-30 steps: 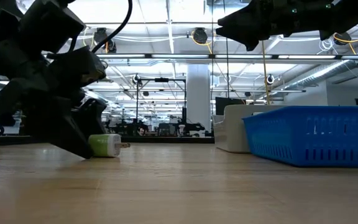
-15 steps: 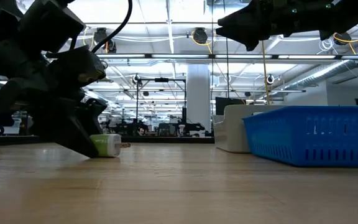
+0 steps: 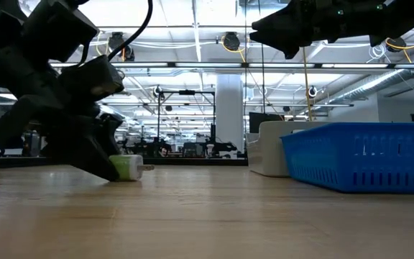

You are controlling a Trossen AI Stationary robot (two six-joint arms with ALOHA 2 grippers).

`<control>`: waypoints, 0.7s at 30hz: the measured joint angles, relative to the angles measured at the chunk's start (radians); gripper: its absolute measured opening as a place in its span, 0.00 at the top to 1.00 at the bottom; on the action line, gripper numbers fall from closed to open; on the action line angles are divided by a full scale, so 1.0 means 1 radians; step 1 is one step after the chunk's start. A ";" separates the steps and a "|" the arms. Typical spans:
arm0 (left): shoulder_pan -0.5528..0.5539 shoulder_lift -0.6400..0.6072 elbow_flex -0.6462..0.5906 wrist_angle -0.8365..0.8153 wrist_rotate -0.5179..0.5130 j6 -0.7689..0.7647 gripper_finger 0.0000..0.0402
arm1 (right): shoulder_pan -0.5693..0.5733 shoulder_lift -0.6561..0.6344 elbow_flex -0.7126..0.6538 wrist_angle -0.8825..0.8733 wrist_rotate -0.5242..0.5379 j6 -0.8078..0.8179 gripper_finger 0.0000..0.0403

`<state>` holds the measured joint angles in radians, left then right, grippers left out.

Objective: Pick & Place Office items
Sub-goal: Put the green charger adapter into the gray bin

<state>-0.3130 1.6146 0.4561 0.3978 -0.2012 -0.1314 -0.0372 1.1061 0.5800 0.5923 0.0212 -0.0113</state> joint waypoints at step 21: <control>0.005 0.000 0.236 -0.095 -0.315 0.337 0.67 | 0.000 0.015 0.000 -0.069 0.000 -0.022 0.59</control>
<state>-0.3085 1.6146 0.6925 0.3031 -0.5160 0.2052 -0.0374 1.1210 0.5797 0.5234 0.0212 -0.0330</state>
